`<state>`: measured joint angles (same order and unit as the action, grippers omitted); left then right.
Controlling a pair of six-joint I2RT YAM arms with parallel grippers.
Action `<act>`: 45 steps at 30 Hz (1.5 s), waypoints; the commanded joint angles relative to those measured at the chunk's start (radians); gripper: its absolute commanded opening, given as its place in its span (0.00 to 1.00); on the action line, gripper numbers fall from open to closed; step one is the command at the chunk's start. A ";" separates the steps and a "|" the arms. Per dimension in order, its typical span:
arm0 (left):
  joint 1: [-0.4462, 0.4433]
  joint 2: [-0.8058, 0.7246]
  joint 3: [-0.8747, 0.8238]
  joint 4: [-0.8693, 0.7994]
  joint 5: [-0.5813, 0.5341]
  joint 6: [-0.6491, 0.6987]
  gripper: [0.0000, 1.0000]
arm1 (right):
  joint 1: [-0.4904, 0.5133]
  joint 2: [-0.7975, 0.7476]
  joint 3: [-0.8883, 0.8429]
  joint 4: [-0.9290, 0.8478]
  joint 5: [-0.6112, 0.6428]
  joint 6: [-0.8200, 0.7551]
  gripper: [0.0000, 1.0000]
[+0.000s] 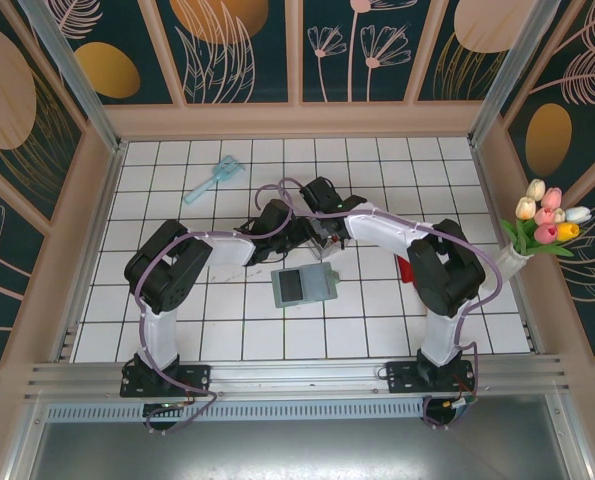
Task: Put the credit cards into the card holder
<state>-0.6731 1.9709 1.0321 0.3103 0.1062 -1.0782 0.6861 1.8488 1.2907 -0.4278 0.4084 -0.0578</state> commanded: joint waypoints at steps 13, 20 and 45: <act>0.006 0.029 -0.022 -0.059 0.003 0.000 0.50 | -0.032 -0.055 0.009 -0.044 -0.023 0.003 0.17; 0.006 0.032 -0.023 -0.060 0.006 0.001 0.50 | -0.041 -0.063 0.006 -0.042 -0.068 0.016 0.13; 0.006 -0.099 -0.087 0.028 0.020 0.021 0.56 | -0.148 -0.309 -0.062 0.039 -0.501 0.201 0.00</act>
<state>-0.6731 1.9331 0.9855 0.3225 0.1238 -1.0737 0.5671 1.6138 1.2606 -0.4332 0.0311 0.0757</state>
